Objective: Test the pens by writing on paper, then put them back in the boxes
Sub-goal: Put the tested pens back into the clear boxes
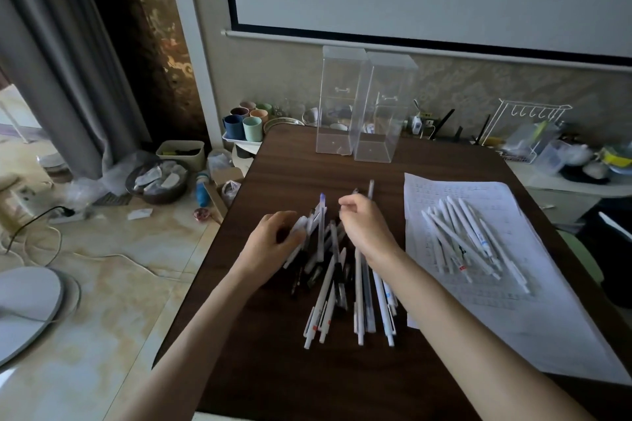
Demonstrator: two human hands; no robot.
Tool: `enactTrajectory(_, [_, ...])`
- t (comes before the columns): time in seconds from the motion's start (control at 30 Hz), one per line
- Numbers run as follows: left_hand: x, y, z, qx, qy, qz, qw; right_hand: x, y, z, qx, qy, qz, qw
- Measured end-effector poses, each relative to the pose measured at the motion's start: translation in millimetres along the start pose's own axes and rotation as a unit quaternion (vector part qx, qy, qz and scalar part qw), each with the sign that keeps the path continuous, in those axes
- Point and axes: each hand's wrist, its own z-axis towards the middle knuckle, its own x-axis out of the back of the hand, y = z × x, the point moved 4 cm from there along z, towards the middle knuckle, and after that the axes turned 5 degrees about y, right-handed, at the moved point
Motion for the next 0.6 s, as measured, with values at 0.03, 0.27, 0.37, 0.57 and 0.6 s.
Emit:
enactTrajectory(0.03, [-3.1, 0.6, 0.0, -0.005, -0.003, 0.027, 1.000, 3.6, 2.6, 1.2, 0.034, 0.007, -0.039, 0.999])
enactTrajectory(0.27, [-12.6, 7.1, -4.1, -0.036, 0.043, 0.092, 0.994, -12.8, 15.6, -1.4, 0.185, -0.068, -0.245, 0.949])
enactTrajectory(0.37, [-8.1, 3.8, -5.6, -0.030, 0.050, 0.129, 0.990, -10.9, 20.1, 3.6, 0.190, -0.024, -0.249, 0.949])
enactTrajectory(0.57, [-8.4, 12.2, -6.8, -0.028, 0.070, 0.214, 0.974, 7.8, 34.2, 0.6, 0.209, 0.010, -0.164, 0.964])
enactTrajectory(0.6, [-9.2, 14.7, -6.1, -0.028, 0.070, 0.225, 0.971, 12.9, 37.6, 0.2, 0.209, 0.022, -0.154, 0.965])
